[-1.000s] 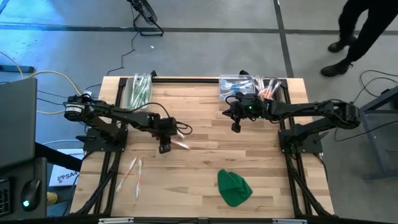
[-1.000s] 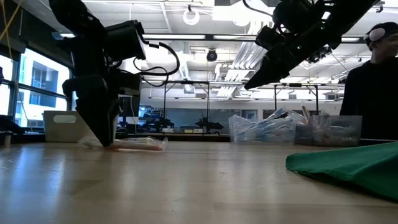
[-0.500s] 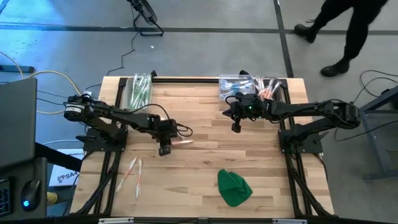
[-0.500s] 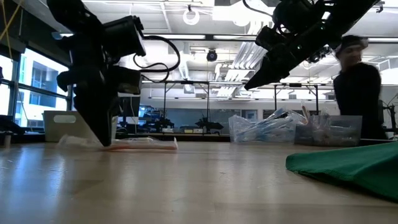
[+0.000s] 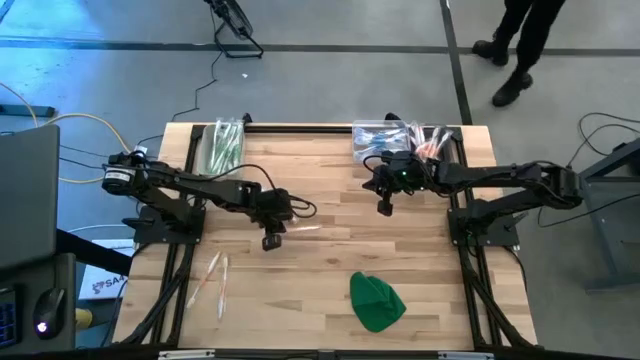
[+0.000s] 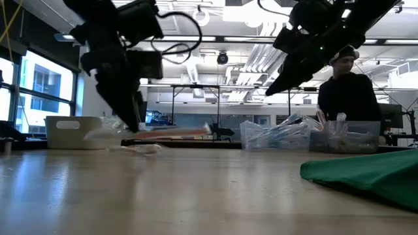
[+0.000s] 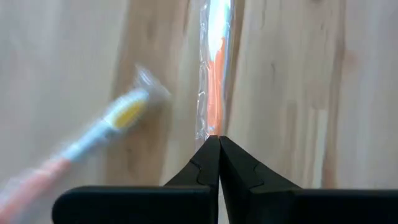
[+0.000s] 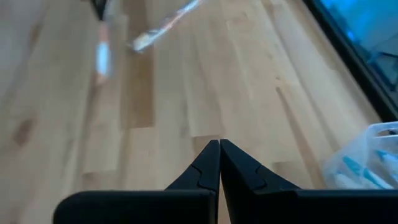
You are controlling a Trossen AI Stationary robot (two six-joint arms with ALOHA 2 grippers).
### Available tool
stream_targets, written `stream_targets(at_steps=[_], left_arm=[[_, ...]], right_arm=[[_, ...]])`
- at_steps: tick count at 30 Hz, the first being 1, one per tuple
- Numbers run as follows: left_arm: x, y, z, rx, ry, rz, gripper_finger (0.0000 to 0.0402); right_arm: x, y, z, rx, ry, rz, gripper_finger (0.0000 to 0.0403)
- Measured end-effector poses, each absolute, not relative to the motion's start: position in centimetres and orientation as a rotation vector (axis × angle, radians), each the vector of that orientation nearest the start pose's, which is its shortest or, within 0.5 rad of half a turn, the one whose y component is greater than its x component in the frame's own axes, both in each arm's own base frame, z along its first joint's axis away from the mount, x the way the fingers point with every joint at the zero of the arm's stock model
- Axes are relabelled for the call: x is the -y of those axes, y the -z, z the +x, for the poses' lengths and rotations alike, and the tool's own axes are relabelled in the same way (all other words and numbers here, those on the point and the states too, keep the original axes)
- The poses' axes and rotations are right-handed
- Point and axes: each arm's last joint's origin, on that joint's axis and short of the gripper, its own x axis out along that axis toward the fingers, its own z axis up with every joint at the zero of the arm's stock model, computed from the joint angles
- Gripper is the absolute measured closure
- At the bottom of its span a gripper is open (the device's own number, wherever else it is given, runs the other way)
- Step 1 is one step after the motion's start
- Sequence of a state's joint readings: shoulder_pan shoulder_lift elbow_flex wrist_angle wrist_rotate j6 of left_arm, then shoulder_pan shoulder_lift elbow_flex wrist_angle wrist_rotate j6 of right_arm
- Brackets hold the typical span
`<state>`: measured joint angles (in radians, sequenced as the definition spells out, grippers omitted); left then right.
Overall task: Pick & Place Toothbrushes
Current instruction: Put the orange toothbrush into the black bin
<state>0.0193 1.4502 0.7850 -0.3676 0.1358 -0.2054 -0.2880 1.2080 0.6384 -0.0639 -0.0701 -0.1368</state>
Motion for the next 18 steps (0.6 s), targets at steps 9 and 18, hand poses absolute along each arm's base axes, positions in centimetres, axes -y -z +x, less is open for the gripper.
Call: stream_targets(at_steps=[9, 18], left_arm=[[-2.6, -23.1, 29.8, -0.79, -0.048, -0.129, 0.0401], [-5.3, -31.3, 32.4, -0.422, -0.083, 0.031, 0.0401]], right_arm=[[5.8, -22.6, 22.5, -0.56, -0.043, 0.035, 0.0399], [5.9, -22.9, 22.5, -0.535, -0.034, 0.025, 0.0399]])
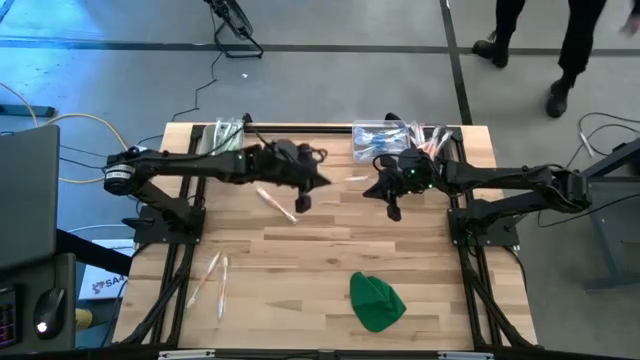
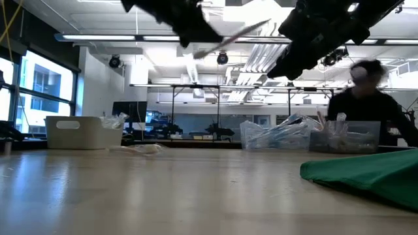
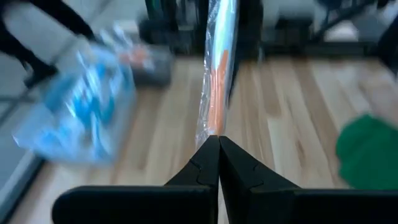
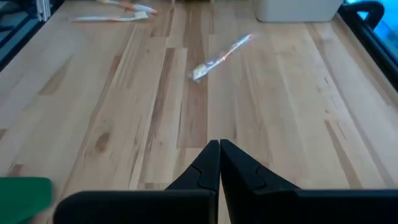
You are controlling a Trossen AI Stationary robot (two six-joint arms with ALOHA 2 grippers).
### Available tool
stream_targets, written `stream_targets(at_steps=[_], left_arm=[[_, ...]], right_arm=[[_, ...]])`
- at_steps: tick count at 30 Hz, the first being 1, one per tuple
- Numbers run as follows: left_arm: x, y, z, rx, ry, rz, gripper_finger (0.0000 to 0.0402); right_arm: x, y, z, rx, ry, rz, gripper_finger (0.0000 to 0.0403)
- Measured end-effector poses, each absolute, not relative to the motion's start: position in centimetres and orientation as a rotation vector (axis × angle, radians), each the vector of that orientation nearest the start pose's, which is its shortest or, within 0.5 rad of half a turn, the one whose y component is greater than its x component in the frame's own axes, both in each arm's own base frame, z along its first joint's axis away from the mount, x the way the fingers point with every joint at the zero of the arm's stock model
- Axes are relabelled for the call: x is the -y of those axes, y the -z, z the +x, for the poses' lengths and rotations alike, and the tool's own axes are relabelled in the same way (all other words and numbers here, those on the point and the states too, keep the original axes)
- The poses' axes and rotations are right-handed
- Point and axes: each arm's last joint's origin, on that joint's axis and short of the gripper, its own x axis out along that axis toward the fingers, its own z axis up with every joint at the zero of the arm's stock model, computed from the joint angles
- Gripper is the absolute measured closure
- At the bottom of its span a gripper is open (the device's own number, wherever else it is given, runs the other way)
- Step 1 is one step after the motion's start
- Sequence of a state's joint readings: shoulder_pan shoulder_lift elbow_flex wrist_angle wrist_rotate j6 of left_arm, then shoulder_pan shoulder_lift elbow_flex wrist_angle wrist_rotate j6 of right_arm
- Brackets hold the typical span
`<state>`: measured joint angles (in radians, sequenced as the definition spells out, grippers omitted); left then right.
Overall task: Pick & Place Toothbrushes
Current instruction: Put the orange toothbrush into the black bin
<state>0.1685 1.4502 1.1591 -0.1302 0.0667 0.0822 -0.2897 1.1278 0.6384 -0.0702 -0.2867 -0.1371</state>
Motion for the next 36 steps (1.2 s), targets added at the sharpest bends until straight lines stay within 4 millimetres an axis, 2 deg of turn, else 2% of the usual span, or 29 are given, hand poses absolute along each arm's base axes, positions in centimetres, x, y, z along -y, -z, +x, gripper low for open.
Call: stream_targets(at_steps=[5, 11, 14, 23, 27, 31, 36], left_arm=[[-5.8, -34.5, 32.7, -0.306, -0.1, 0.059, 0.0401], [-5.9, -35.8, 32.8, -0.269, -0.106, 0.068, 0.0401], [-6.0, -35.7, 32.7, -0.275, -0.131, 0.071, 0.0401], [-6.0, -35.7, 32.7, -0.275, -0.135, 0.067, 0.0401], [-6.0, -35.6, 32.9, -0.281, -0.135, 0.066, 0.0401], [-6.0, -35.4, 33.0, -0.284, -0.136, 0.064, 0.0401], [-6.0, -35.3, 33.0, -0.286, -0.139, 0.047, 0.0401]], right_arm=[[6.2, -23.9, 23.0, -0.421, 0.035, -0.018, 0.0399], [6.6, -25.8, 23.6, -0.228, 0.138, -0.084, 0.0386], [6.6, -26.6, 23.8, -0.144, 0.134, -0.105, 0.0352], [6.6, -27.6, 23.9, -0.044, 0.114, -0.095, 0.0202], [6.4, -28.1, 23.9, 0.011, 0.058, -0.109, 0.0169], [6.4, -28.4, 23.9, 0.045, 0.055, -0.114, 0.0184], [6.4, -28.3, 23.9, 0.036, 0.055, -0.112, 0.0262]])
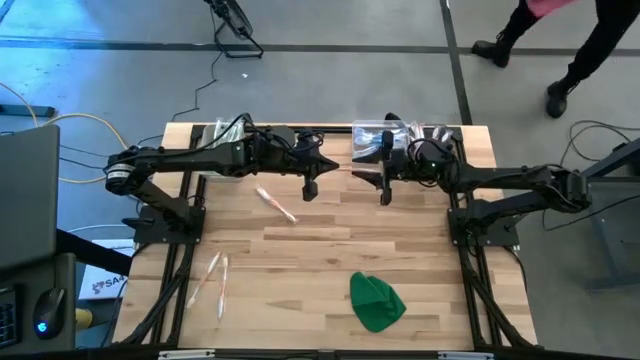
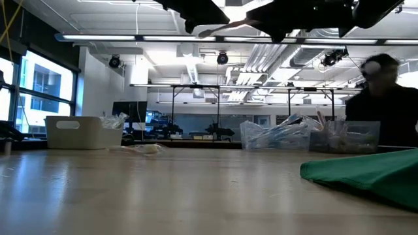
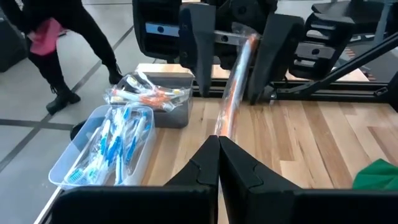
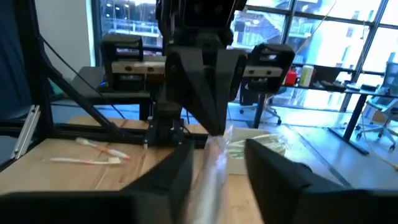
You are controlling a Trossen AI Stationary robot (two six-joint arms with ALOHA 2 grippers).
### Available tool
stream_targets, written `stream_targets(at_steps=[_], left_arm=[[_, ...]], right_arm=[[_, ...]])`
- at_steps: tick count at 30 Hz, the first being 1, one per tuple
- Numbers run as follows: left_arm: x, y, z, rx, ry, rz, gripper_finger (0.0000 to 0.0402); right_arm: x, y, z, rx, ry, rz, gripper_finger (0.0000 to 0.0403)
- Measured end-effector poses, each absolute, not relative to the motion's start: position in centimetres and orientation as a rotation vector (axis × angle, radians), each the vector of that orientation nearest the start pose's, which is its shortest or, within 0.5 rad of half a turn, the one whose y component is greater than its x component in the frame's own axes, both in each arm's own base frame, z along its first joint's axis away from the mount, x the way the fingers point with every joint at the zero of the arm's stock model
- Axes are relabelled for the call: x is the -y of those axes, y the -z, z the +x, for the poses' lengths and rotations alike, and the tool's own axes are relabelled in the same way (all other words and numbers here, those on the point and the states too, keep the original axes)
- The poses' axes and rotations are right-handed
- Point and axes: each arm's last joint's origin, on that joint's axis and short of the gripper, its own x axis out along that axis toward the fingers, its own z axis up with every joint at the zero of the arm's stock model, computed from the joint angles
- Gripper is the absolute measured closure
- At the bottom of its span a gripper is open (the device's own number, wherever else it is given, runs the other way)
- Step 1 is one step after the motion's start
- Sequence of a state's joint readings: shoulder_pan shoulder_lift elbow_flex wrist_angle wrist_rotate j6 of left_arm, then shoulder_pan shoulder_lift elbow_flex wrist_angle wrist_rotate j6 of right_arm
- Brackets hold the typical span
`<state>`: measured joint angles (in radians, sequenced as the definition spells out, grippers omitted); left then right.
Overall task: Pick & Place Toothbrushes
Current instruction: Put the orange toothbrush into the black bin
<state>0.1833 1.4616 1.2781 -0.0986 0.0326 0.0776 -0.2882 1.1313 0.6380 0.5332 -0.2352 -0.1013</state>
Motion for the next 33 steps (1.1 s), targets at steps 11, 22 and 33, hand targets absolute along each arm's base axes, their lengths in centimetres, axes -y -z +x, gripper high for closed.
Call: stream_targets(at_steps=[11, 22, 33], left_arm=[[-6.0, -35.3, 33.0, -0.286, -0.139, 0.046, 0.0401], [-6.0, -34.2, 32.7, -0.409, -0.133, 0.028, 0.0401], [-5.9, -33.9, 32.5, -0.444, -0.135, 0.019, 0.0401]], right_arm=[[6.4, -28.1, 24.0, 0.019, 0.046, -0.144, 0.04], [6.3, -24.1, 23.1, -0.409, 0.072, -0.056, 0.04], [7.3, -21.2, 20.9, -0.781, 0.439, 0.029, 0.04]])
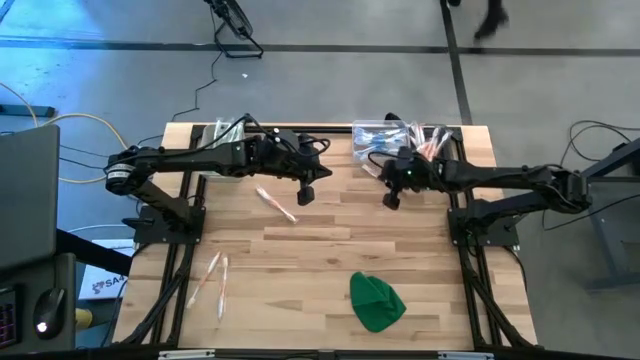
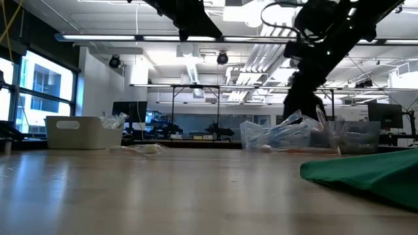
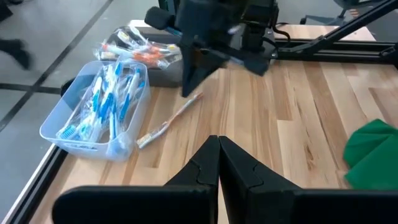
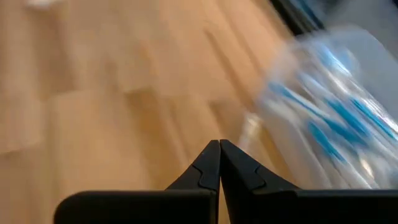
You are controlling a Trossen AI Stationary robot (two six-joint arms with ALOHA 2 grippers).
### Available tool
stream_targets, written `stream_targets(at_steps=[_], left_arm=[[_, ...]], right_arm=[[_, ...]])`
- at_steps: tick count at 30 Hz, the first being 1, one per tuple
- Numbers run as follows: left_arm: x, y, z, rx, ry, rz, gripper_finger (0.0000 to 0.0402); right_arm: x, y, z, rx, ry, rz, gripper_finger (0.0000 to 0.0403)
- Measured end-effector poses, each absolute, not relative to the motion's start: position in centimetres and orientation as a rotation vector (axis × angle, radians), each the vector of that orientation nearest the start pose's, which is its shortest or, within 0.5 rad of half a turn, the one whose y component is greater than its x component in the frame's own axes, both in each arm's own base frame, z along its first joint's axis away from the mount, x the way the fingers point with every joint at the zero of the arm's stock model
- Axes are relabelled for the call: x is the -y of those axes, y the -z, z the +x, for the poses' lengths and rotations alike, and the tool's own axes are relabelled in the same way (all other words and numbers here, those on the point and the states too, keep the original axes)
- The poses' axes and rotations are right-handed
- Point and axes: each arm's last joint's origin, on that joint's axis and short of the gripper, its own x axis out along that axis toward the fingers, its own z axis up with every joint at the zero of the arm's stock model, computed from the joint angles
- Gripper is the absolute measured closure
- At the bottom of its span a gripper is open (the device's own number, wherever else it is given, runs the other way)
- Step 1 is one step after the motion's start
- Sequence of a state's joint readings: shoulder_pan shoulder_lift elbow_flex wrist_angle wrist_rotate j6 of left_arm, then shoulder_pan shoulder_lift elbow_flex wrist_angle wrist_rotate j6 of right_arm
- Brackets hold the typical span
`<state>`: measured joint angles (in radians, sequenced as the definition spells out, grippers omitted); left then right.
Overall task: Pick & Place Toothbrushes
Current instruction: Put the orange toothbrush into the black bin
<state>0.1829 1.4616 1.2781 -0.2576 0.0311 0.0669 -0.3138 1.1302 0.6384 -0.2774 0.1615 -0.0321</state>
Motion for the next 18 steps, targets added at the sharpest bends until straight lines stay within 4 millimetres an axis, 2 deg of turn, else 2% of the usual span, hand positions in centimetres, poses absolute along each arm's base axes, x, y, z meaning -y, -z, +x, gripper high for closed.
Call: stream_targets(at_steps=[3, 7, 14, 18], left_arm=[[-5.9, -33.9, 32.5, -0.444, -0.135, 0.019, 0.0401], [-5.9, -33.9, 32.5, -0.444, -0.134, 0.019, 0.0401], [-5.9, -33.9, 32.5, -0.444, -0.134, 0.019, 0.0401], [-5.9, -33.8, 32.5, -0.453, -0.133, 0.019, 0.0401]], right_arm=[[7.7, -20.7, 20.4, -0.832, 0.563, 0.062, 0.04], [8.1, -19.7, 20.4, -0.905, 0.64, 0.081, 0.04], [8.6, -16.9, 21.5, -1.037, 0.627, 0.075, 0.0399], [8.8, -15.5, 21.9, -1.108, 0.605, 0.04, 0.0369]])
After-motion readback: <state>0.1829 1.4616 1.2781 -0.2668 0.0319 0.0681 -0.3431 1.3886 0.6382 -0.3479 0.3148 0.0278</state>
